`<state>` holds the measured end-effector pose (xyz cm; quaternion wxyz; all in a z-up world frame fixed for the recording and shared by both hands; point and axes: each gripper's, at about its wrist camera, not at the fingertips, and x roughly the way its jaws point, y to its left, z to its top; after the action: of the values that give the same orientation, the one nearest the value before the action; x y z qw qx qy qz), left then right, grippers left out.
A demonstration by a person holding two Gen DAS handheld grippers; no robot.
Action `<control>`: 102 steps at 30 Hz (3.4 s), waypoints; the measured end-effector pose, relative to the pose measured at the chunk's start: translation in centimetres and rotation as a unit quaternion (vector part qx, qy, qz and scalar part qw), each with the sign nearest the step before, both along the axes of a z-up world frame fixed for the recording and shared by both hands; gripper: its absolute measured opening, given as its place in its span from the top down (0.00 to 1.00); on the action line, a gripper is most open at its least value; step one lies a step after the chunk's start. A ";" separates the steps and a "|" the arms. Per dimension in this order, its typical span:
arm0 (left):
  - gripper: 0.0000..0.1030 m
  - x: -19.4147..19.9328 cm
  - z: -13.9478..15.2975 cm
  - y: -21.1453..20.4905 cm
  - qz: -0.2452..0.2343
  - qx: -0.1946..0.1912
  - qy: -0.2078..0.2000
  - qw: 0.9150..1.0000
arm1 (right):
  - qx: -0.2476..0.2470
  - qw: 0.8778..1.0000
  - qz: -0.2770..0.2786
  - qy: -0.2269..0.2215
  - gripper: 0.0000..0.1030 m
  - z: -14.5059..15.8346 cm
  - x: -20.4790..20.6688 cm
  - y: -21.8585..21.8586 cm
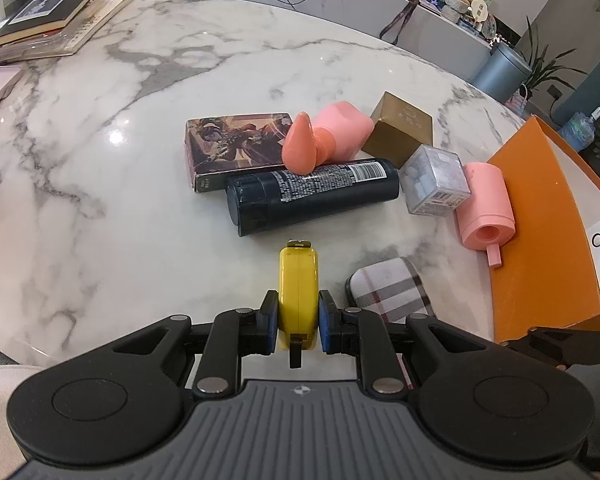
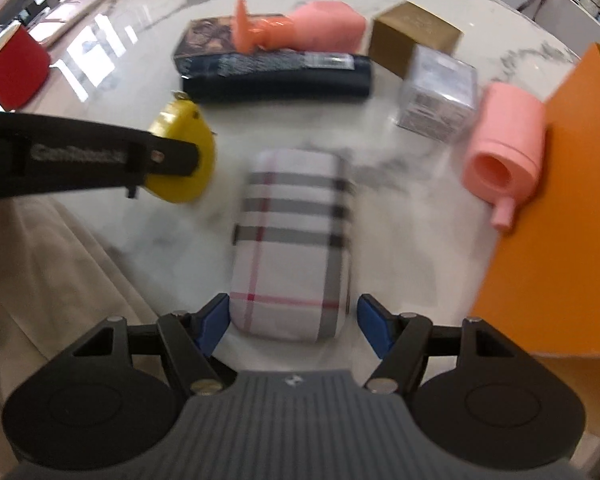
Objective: Organize rigid objects
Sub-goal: 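Close the right gripper around the plaid case, then lift the plaid case with the right gripper while the left holds the tape measure, then lower the plaid case into the orange box with the right gripper while the left releases the tape measure inside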
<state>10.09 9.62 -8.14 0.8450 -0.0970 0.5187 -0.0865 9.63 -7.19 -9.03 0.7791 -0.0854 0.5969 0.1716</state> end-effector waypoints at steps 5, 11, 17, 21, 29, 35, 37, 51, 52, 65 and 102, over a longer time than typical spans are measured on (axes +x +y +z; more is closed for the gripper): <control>0.79 0.0 0.0 -0.2 -0.004 0.001 0.000 1.000 | 0.039 0.999 -0.028 0.012 0.30 -0.1 0.7 -1.2; 0.79 0.2 -0.3 -0.2 -0.005 0.003 0.013 1.000 | 0.017 1.000 0.005 -0.022 0.26 -0.2 1.5 0.4; 0.79 0.2 -0.4 -0.3 -0.007 0.004 0.011 1.000 | 0.000 0.999 0.026 -0.034 0.27 -0.6 1.8 0.6; 0.79 0.2 -0.4 -0.3 -0.009 0.006 0.011 1.000 | 0.001 0.999 0.029 -0.039 0.29 -0.6 1.8 0.8; 0.79 0.1 -0.2 -0.5 -0.013 0.009 0.006 1.000 | 0.007 0.998 0.033 -0.045 0.38 -0.4 1.4 0.9; 0.79 -0.2 0.2 -0.6 -0.013 -0.002 0.006 1.000 | 0.022 0.998 0.015 -0.054 0.39 0.4 0.7 -0.1; 0.79 -0.4 0.4 -0.6 -0.008 0.001 0.006 1.000 | 0.031 0.998 0.013 -0.058 0.39 1.0 0.5 -0.4; 0.79 -1.3 5.9 -1.8 -0.001 0.003 -0.039 0.999 | 0.083 0.988 -0.009 -0.132 0.39 7.7 -1.0 -3.0; 0.79 -1.2 6.6 -2.2 -0.006 0.002 -0.045 0.999 | 0.086 0.986 -0.012 -0.139 0.39 8.3 -1.0 -3.4; 0.79 0.4 12.3 -11.8 -0.115 -0.008 -0.092 0.989 | 0.072 0.973 -0.096 -0.199 0.39 13.1 -0.2 -13.6; 0.79 6.8 2.2 -31.3 -0.345 0.275 -0.074 0.895 | 0.029 0.979 -0.192 -0.056 0.39 2.6 7.5 -26.0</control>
<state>16.89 -21.69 -5.91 0.7912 0.3305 0.4585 -0.2333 17.14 -33.16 -6.41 0.8316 0.0439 0.5527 0.0313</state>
